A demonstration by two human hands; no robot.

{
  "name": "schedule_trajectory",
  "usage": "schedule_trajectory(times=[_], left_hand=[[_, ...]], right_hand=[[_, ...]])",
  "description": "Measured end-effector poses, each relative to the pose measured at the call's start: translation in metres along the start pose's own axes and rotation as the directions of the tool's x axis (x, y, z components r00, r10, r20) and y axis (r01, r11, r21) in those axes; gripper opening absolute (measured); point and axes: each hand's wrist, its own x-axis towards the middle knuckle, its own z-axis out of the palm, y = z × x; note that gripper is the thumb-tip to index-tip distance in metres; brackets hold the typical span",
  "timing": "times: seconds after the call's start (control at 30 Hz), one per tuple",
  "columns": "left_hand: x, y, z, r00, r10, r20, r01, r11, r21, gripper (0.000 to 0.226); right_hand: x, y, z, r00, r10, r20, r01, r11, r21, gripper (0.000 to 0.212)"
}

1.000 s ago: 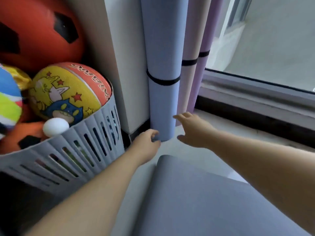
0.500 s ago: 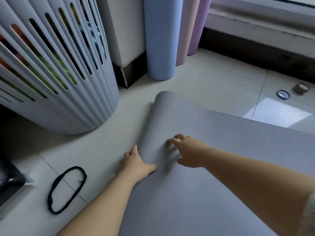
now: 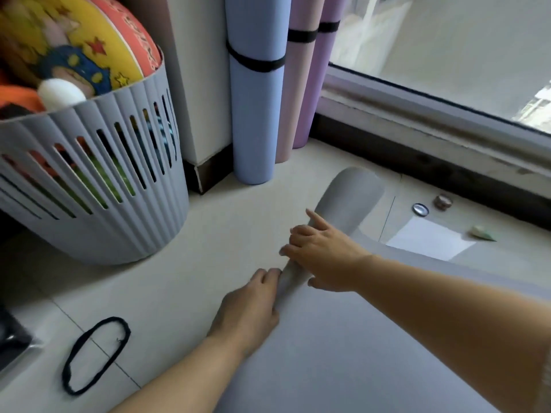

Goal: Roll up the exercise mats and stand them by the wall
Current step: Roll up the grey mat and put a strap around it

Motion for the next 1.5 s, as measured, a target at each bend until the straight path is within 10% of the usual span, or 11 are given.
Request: schedule_trajectory(times=[0.27, 0.67, 0.9, 1.37, 1.5], left_hand=[[-0.042, 0.076, -0.142, 0.92, 0.255, -0.299, -0.19, 0.955, 0.228, 0.048], [-0.22, 0.195, -0.424, 0.445, 0.605, -0.661, -0.138, 0.775, 0.616, 0.035], [-0.343, 0.25, -0.388, 0.682, 0.607, -0.408, -0.213, 0.698, 0.683, 0.042], [-0.424, 0.285, -0.218, 0.56, 0.807, -0.188, -0.62, 0.558, 0.552, 0.043], [-0.422, 0.265, -0.215, 0.815, 0.579, -0.016, -0.543, 0.774, 0.326, 0.054]], right_hand=[[-0.129, 0.01, -0.147, 0.933, 0.314, -0.176, -0.309, 0.949, 0.056, 0.022], [-0.319, -0.04, -0.424, 0.562, 0.488, -0.668, -0.512, 0.84, 0.183, 0.02], [-0.425, -0.122, -0.4, 0.642, 0.576, -0.506, -0.561, 0.803, 0.202, 0.029], [-0.53, -0.23, -0.262, 0.698, 0.668, -0.257, -0.601, 0.742, 0.297, 0.057], [-0.542, -0.218, -0.245, 0.755, 0.653, 0.067, -0.638, 0.705, 0.309, 0.057]])
